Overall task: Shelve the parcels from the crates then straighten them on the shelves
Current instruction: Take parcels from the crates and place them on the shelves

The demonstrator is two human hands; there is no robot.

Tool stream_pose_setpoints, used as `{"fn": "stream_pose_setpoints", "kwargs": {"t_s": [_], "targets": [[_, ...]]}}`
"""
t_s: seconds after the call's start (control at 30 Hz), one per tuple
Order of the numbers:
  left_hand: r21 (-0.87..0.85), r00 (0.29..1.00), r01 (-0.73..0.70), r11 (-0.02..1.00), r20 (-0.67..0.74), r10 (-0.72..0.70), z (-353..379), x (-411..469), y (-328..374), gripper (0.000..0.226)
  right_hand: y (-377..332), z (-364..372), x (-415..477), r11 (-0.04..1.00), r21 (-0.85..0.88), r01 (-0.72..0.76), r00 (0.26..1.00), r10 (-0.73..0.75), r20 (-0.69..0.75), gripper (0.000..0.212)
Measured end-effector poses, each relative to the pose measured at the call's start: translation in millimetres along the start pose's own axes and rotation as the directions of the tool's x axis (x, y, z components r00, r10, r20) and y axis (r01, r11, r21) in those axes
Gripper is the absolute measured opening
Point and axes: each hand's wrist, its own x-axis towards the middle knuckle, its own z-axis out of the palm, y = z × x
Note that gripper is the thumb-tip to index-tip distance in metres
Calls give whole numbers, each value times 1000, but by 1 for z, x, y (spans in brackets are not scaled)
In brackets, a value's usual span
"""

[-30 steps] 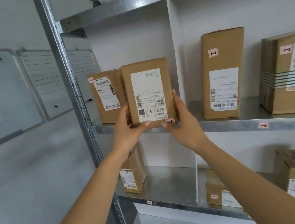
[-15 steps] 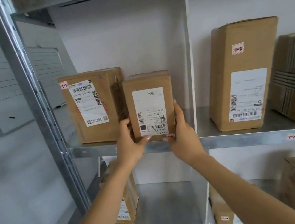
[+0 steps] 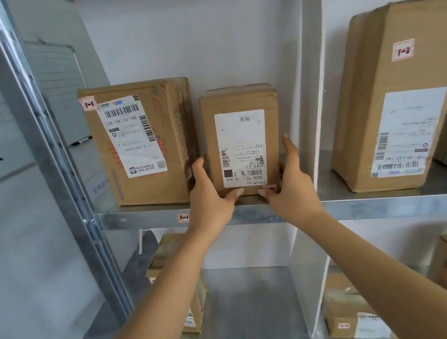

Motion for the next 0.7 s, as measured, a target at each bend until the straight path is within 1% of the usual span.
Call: {"fn": "stream_pose_setpoints", "kwargs": {"t_s": [0.07, 0.1, 0.2, 0.27, 0.3, 0.4, 0.47, 0.57, 0.7], "targets": [[-31, 1000, -2, 1000, -7, 1, -4, -7, 4, 102, -2, -5, -8, 997, 60, 54, 997, -51, -49, 103], [-32, 1000, -4, 999, -15, 3, -7, -12, 8, 105, -2, -8, -12, 991, 93, 100, 992, -93, -82, 103], [-22, 999, -6, 1000, -46, 5, -22, -32, 26, 105, -11, -17, -25, 947, 168, 274, 956, -249, -154, 105], [-28, 995, -1, 1000, -102, -2, -35, -52, 36, 103, -16, -19, -36, 892, 241, 382, 923, -353, -155, 101], [-6, 989, 2, 1000, -145, -3, -42, -66, 39, 102, -15, -18, -41, 864, 296, 408, 913, -385, -135, 99], [102, 956, 51, 994, -292, -19, -61, -122, 41, 97, -12, -4, -68, 816, 418, 400, 900, -435, -12, 98], [151, 916, 129, 980, -397, -59, -76, -165, 40, 94, -13, 7, -93, 794, 495, 352, 883, -458, 106, 98], [176, 803, 320, 931, -572, -168, -99, -236, 40, 94, -16, 27, -130, 753, 612, 241, 820, -496, 287, 97], [152, 653, 529, 835, -701, -286, -127, -342, 50, 94, -29, 62, -195, 759, 622, 191, 715, -542, 442, 96]]}}
